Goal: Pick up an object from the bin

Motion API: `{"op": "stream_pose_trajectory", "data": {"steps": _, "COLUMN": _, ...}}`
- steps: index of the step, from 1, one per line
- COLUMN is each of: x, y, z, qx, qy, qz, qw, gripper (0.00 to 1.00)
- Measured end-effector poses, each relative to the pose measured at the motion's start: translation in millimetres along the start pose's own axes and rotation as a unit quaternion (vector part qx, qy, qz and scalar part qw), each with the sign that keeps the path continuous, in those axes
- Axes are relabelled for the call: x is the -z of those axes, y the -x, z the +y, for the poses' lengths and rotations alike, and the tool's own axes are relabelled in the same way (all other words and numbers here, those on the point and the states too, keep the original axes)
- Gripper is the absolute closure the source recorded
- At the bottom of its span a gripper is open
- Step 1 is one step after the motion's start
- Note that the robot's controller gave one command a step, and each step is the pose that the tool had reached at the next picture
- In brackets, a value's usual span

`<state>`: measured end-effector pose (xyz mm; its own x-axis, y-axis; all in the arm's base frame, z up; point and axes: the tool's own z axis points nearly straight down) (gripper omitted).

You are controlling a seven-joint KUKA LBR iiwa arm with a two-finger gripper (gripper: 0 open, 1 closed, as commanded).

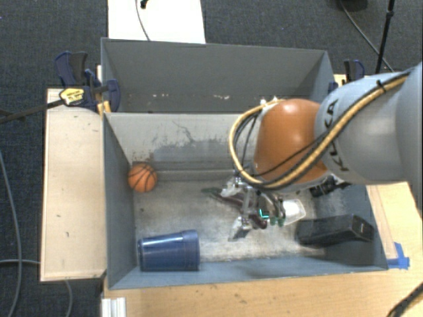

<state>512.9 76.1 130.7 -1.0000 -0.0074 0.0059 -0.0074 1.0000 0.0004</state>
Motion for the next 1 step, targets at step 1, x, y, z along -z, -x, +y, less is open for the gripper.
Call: {"op": "stream_pose_trajectory", "data": {"steps": 1, "x": 4.2, "y": 1.9, "z": -0.3, "qx": -0.001, "qy": 0.000, "qz": -0.0039, "qw": 1.0000, "gripper": 0.00}}
